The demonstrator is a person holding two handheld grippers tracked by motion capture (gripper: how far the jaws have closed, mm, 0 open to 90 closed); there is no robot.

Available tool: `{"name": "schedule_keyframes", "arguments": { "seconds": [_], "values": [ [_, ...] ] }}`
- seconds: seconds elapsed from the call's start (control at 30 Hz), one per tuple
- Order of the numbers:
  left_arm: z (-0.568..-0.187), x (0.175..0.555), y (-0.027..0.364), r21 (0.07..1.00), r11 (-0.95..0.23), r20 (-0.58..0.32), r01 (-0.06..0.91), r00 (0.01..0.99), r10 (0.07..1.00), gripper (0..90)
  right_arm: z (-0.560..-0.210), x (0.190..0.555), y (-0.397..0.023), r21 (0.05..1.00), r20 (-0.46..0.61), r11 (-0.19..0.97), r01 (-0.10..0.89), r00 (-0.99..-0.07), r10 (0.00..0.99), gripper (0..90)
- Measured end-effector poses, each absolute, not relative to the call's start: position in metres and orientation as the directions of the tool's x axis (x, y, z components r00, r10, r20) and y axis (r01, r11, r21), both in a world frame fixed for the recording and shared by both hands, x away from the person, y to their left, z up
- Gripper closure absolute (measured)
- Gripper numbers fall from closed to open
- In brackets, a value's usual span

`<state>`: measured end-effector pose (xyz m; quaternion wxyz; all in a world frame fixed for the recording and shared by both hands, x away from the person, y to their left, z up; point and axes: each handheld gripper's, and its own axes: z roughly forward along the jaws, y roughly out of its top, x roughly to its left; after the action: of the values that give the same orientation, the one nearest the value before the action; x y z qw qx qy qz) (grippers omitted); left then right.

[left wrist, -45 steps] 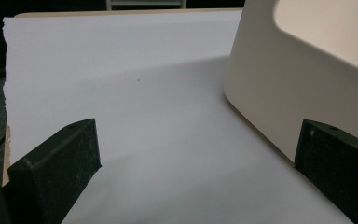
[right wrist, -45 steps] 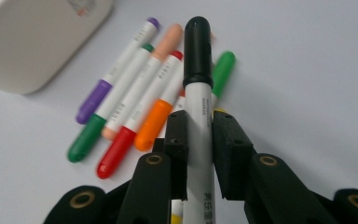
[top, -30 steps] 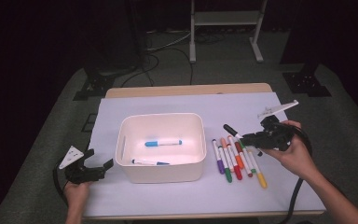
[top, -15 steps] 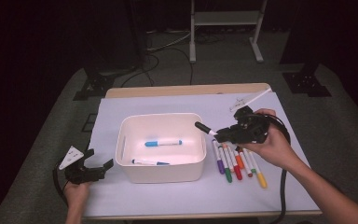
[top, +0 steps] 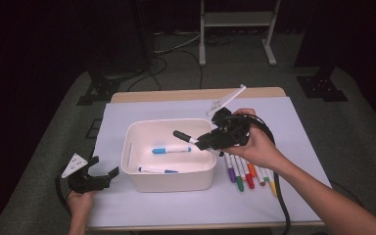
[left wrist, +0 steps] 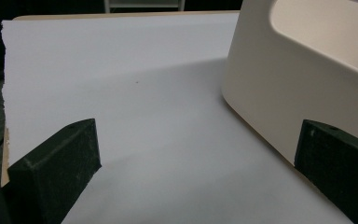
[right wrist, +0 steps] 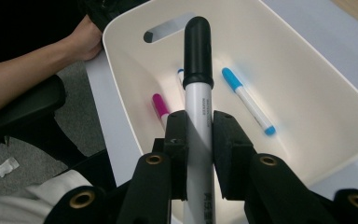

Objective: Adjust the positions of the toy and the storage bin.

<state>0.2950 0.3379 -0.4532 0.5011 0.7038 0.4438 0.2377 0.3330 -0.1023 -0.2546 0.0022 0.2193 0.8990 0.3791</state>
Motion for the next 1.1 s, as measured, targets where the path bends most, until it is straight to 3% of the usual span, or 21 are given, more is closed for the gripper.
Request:
{"name": "schedule_keyframes", "arguments": {
  "seconds": [1.1],
  "values": [
    [-0.453,0.296,0.339,0.915,-0.094,-0.123,0.392,0.495,0.860,0.0,-0.309,0.356,0.006,0.628,0.175,0.725,0.281,-0.960,0.220,75.7]
  ]
}}
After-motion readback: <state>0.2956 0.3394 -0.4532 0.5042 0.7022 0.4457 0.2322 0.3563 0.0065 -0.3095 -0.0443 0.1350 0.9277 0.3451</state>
